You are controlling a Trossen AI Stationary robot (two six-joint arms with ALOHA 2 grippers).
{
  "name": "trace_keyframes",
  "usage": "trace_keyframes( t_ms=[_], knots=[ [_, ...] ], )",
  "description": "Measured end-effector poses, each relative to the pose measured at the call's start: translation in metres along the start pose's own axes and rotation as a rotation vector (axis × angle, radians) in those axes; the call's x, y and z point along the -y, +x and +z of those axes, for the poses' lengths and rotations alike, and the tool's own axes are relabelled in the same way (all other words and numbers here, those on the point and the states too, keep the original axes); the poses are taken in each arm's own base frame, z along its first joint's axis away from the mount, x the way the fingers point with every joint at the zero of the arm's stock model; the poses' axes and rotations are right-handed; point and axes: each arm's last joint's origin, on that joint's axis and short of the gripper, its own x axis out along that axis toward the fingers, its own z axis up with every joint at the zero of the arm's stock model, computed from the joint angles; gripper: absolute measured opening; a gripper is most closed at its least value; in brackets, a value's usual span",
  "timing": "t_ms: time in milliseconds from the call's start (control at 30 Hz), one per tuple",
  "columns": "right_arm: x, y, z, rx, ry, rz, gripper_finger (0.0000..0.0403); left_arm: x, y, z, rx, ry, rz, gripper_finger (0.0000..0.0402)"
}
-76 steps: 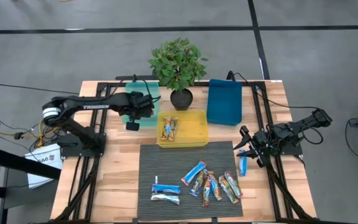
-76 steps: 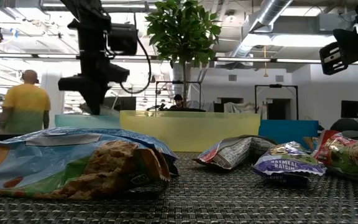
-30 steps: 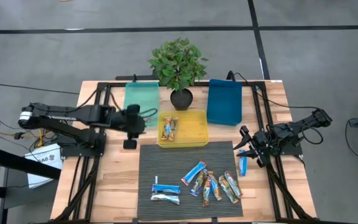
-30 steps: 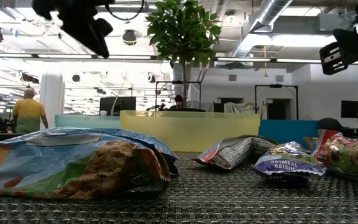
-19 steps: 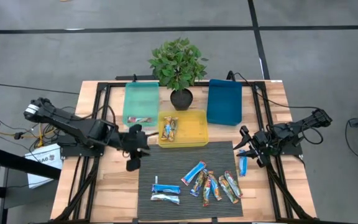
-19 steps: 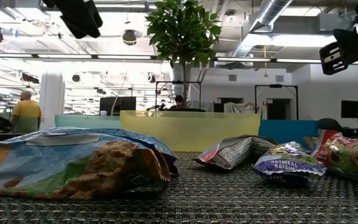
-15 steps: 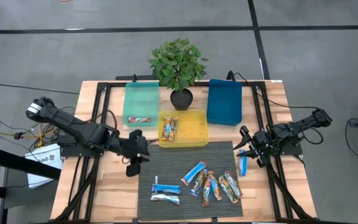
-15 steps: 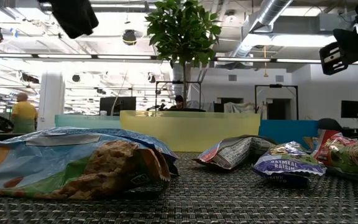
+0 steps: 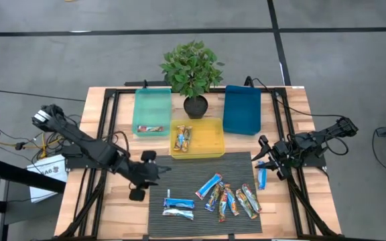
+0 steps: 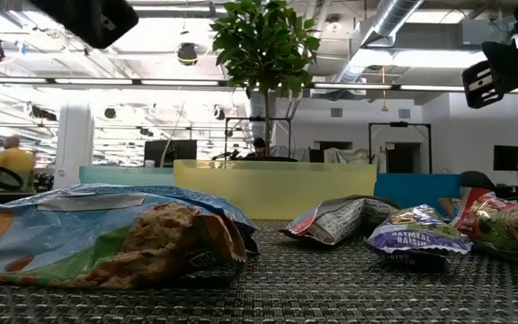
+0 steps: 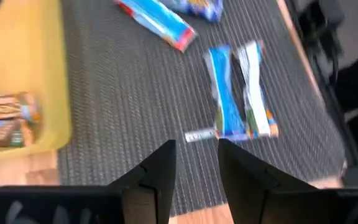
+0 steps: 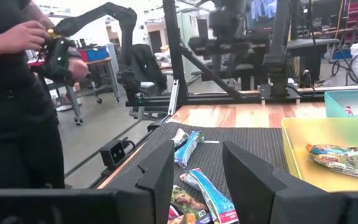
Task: Pick and place Granola Bars by type
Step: Put the blue granola bar into the blue bin
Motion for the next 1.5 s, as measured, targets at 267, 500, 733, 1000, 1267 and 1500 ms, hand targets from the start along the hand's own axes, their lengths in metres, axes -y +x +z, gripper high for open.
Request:
trace_keyframes(
  t_ms=[267,500,733,1000,1267,1500],
  knots=[
    [0.0,0.0,0.0,0.0,0.0,-0.001,0.013,0.02,0.044,0.005,-0.043,0.08,-0.05,0.0112],
    [0.0,0.0,0.0,0.001,0.0,0.0,0.013,0.028,0.072,0.018,-0.067,0.065,0.006,0.0112],
    [0.0,0.0,0.0,0.0,0.0,0.0,0.013,0.035,0.096,0.025,-0.054,0.03,-0.008,0.0125],
    [0.0,0.0,0.0,0.0,0.0,0.0,0.013,0.037,0.117,0.021,-0.072,0.013,-0.026,0.0195],
    [0.0,0.0,0.0,0.0,0.0,0.0,0.013,0.037,0.126,0.02,-0.076,0.013,-0.049,0.0214],
    [0.0,0.0,0.0,0.0,0.0,0.0,0.013,0.039,0.147,0.014,-0.1,0.01,-0.071,0.0214]
  ],
)
